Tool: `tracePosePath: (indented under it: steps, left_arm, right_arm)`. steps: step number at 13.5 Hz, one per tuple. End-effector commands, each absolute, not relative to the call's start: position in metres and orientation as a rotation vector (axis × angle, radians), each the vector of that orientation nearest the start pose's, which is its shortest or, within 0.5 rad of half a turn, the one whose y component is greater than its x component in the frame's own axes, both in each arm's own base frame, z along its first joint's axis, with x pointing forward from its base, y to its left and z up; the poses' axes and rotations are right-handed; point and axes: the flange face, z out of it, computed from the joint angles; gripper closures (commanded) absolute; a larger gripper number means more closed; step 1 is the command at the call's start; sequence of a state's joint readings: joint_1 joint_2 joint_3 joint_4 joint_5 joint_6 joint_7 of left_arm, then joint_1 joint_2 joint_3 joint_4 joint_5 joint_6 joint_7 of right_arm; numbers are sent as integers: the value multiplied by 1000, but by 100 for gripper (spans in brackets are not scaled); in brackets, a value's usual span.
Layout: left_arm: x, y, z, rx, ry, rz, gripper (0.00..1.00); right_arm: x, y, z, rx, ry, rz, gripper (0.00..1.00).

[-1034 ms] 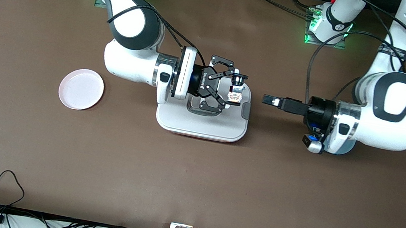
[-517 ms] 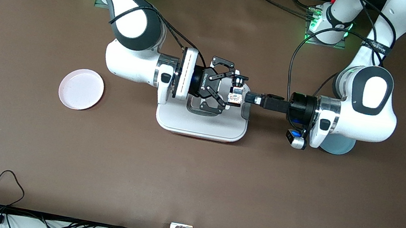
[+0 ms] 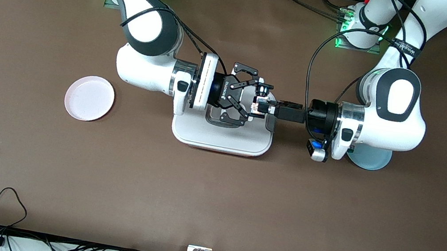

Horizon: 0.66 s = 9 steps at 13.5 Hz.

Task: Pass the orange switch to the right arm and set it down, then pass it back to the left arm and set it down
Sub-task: 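Bring the left gripper to the switch held by the right gripper, then close the left gripper on the orange switch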

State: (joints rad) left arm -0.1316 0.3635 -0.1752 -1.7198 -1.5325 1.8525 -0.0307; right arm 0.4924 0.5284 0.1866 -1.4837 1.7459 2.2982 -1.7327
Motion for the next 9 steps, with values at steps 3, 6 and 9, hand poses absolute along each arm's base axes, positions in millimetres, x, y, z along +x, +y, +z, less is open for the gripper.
tracePosePath:
  steps: [3, 6, 9]
  left_arm:
    - [610, -261, 438, 1634, 409, -440, 70]
    - [609, -262, 437, 1633, 418, -450, 94]
    - [609, -262, 437, 1632, 422, -454, 97]
  right_arm:
    - [581, 464, 432, -1468, -948, -996, 68]
    - [581, 464, 432, -1468, -948, -996, 68]
    - [580, 465, 432, -1466, -953, -998, 68]
